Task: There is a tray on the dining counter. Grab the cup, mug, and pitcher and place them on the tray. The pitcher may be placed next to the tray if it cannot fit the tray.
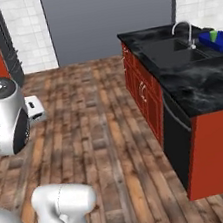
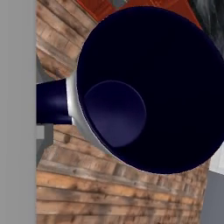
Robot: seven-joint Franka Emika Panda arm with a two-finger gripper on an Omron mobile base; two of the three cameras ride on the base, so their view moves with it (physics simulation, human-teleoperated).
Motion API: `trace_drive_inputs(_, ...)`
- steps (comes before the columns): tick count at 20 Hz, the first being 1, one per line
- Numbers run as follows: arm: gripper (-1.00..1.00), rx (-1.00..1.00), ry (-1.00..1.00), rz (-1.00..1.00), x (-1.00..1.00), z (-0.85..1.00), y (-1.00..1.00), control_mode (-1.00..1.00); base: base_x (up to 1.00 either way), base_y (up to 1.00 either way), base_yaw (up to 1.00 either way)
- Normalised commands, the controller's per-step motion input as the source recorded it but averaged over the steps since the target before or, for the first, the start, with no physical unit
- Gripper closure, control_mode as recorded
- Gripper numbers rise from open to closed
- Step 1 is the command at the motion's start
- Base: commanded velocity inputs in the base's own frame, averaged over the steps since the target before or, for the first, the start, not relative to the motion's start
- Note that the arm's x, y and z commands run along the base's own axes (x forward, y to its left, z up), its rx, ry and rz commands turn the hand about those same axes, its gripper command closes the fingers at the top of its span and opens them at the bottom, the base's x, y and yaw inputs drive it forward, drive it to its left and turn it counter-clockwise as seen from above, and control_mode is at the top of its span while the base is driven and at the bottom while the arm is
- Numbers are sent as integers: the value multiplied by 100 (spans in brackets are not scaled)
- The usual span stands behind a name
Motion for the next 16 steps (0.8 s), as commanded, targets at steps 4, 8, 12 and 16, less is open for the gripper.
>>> trace_drive_inputs(4, 100, 0, 0, 0, 0, 0, 0, 100, -7, -100, 0)
trace_drive_inputs(8, 100, 0, 0, 0, 0, 0, 0, 100, 4, -100, 0)
trace_drive_inputs(12, 100, 0, 0, 0, 0, 0, 0, 100, 17, -100, 0)
trace_drive_inputs(16, 100, 0, 0, 0, 0, 0, 0, 100, 21, -100, 0)
